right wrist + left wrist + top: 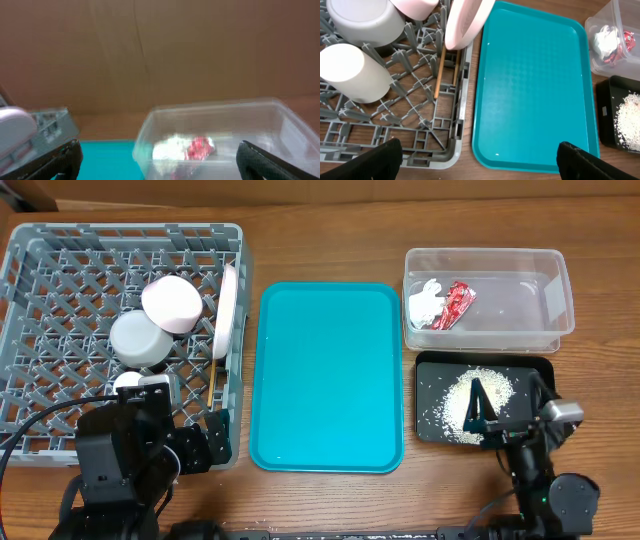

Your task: Sort waste into correct bins and load items into the dishwasher

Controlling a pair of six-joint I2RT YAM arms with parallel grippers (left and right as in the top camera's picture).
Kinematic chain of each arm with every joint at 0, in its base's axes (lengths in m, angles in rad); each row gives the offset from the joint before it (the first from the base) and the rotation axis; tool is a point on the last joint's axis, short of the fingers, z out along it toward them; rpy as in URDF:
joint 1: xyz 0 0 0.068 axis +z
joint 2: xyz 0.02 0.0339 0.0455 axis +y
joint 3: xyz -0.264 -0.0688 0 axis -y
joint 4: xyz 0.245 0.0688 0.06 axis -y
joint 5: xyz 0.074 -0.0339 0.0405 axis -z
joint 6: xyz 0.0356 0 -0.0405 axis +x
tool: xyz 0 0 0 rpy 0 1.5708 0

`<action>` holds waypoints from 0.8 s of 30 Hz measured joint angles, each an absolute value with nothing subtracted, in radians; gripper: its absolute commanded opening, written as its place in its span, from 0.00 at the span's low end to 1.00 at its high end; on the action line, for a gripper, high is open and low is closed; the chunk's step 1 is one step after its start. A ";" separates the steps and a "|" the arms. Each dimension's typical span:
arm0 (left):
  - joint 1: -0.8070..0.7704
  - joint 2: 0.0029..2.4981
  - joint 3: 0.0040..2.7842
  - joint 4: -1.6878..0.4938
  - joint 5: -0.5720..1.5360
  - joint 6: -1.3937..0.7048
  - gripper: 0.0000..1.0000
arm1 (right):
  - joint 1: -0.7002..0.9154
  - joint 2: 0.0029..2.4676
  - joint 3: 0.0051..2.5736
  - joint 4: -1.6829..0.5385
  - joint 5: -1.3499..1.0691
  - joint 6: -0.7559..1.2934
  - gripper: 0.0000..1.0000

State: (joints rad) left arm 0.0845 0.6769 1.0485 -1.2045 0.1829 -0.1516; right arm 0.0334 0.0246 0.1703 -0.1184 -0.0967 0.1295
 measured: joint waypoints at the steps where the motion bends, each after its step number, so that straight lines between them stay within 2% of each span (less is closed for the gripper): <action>1: 0.084 0.677 1.048 -1.205 0.183 -0.152 1.00 | 0.033 0.018 0.139 -0.049 -0.097 0.130 1.00; 6: 0.084 0.677 1.048 -1.205 0.183 -0.152 1.00 | 0.033 0.012 0.037 0.153 -0.078 0.130 1.00; 15: 0.084 0.677 1.048 -1.205 0.183 -0.152 1.00 | 0.033 0.012 0.019 -0.086 -0.049 0.130 1.00; 24: 0.084 0.677 1.048 -1.205 0.183 -0.152 1.00 | 0.033 0.012 0.019 -0.087 -0.044 0.130 1.00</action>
State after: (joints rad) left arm 0.0845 0.6769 1.0485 -1.2045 0.1829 -0.1516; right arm 0.0334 0.0120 0.0185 -0.0868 -0.0444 0.1299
